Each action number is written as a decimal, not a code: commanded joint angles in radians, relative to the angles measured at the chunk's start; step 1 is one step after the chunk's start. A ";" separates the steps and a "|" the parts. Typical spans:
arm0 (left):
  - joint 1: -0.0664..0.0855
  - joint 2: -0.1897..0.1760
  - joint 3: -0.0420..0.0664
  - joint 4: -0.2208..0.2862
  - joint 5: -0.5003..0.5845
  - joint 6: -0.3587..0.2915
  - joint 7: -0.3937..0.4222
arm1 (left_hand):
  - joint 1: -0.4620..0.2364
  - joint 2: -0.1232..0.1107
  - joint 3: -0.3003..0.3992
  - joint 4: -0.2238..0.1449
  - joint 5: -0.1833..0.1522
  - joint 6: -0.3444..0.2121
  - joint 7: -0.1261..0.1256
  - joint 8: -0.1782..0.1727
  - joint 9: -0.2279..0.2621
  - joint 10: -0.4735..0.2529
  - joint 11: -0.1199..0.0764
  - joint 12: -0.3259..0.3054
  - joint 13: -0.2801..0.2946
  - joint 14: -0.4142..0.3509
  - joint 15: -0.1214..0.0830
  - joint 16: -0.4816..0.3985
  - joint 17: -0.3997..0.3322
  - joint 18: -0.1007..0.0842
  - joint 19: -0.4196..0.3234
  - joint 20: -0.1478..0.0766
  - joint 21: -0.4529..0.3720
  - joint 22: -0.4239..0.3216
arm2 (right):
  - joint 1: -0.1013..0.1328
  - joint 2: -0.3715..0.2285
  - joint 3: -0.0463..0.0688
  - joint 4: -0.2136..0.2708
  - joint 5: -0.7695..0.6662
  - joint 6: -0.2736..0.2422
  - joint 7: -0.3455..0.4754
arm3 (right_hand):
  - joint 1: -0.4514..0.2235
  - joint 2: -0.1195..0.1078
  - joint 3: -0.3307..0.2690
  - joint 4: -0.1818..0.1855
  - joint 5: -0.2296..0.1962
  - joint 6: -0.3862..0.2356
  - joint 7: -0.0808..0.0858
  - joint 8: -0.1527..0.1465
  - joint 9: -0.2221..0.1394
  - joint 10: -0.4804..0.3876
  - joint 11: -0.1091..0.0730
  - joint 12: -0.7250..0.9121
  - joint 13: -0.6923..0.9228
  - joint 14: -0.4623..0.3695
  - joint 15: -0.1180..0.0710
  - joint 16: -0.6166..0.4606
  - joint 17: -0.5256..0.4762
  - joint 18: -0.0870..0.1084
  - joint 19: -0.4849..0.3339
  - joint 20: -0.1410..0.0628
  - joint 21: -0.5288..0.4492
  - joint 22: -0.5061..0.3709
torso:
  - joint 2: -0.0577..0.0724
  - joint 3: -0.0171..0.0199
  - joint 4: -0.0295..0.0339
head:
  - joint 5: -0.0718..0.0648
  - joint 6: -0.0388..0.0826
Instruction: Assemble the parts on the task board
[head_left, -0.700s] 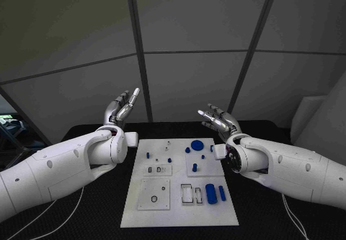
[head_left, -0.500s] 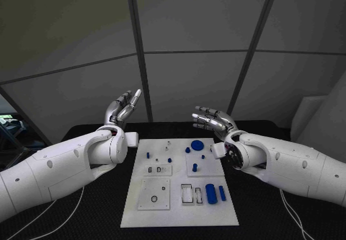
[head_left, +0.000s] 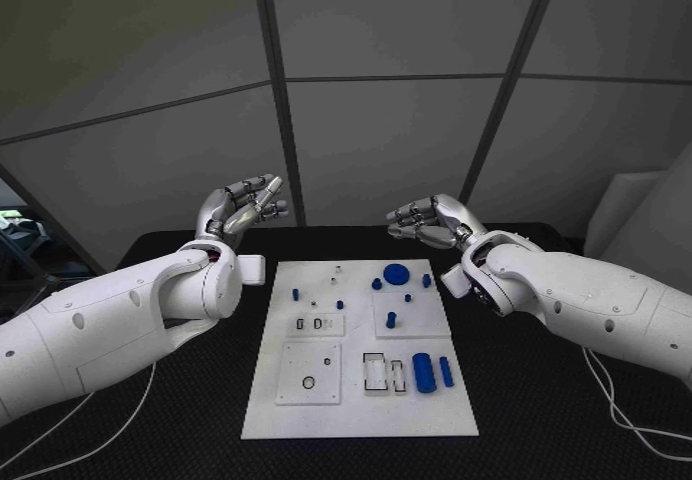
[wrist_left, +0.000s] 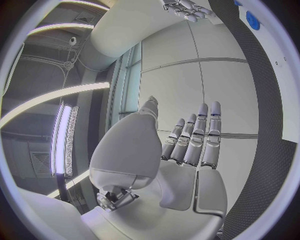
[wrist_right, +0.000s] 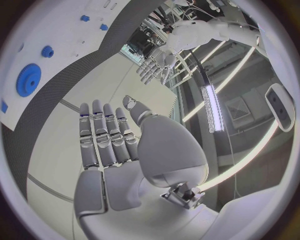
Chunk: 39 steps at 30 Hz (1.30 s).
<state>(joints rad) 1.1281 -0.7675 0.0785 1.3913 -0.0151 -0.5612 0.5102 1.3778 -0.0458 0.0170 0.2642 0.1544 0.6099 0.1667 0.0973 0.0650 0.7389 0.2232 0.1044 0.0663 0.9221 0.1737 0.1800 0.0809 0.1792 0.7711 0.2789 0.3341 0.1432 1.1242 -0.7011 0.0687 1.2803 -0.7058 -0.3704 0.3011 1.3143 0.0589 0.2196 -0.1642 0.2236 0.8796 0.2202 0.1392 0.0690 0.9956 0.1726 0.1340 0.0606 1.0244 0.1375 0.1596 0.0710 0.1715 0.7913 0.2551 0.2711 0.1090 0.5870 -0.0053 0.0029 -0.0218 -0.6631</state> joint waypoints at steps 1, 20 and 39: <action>0.002 -0.016 0.001 0.024 -0.030 0.027 0.016 | 0.014 0.005 0.001 -0.013 -0.004 0.098 0.084 0.020 0.008 0.090 -0.014 0.022 0.005 0.063 -0.017 0.016 0.010 0.007 0.058 -0.015 0.024 0.006 | 0.013 0.001 0.001 -0.004 -0.279 0.013 -0.047 | -0.012 -0.043 0.067 0.001 0.005 0.087 -0.011 -0.023 -0.002 0.113 -0.023 -0.031 0.002 0.133 -0.034 0.003 0.013 0.014 0.088 -0.030 0.038 0.005 | 0.022 0.0004 0.0043 | 0.003 0.009; 0.001 -0.126 0.001 0.210 -0.115 0.087 -0.022 | 0.035 0.032 -0.012 -0.060 -0.004 0.353 0.035 0.053 0.007 0.360 -0.088 0.077 0.018 0.321 -0.101 0.065 0.131 0.003 0.270 -0.102 0.120 0.035 | 0.089 0.010 0.002 0.031 -0.862 0.185 -0.268 | -0.029 -0.132 0.073 0.040 0.022 0.169 -0.056 -0.065 -0.001 0.241 -0.087 -0.071 0.006 0.483 -0.136 0.252 0.240 0.009 0.342 -0.162 0.361 0.175 | 0.117 -0.0116 0.0207 | -0.012 0.022; 0.001 -0.146 0.002 0.233 -0.119 0.096 -0.010 | 0.002 0.025 -0.037 -0.051 -0.006 0.350 0.046 0.020 0.002 0.342 -0.075 0.031 0.008 0.300 -0.089 0.016 0.165 0.001 0.250 -0.092 0.104 0.026 | 0.096 0.038 0.002 0.048 -1.034 0.266 -0.375 | -0.014 -0.165 0.063 0.101 0.008 0.132 -0.063 -0.073 -0.001 0.155 -0.078 -0.064 0.010 0.475 -0.129 0.696 0.643 0.011 0.319 -0.157 0.554 0.299 | 0.136 -0.0157 0.0232 | -0.015 0.042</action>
<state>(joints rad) 1.1275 -0.9134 0.0792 1.6217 -0.1229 -0.4793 0.4908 1.3880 -0.0217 -0.0143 0.2127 0.1544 0.9597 0.2053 0.1217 0.0680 1.0831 0.1438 0.1390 0.0755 1.2297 0.0839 0.1993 0.2448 0.1789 1.0270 0.1864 0.4440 0.1703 1.2176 -0.6656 0.0696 1.3267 -1.6841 -0.1372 -0.0372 1.2909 -0.1065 0.2826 -0.0671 0.2352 1.0173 0.1570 0.0688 0.0667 1.1448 0.0965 0.0657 0.0695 1.4653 0.0035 0.8345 0.6919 0.1711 1.1165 0.0962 0.8182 0.4041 0.7223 -0.0212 0.0269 -0.0367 -0.6205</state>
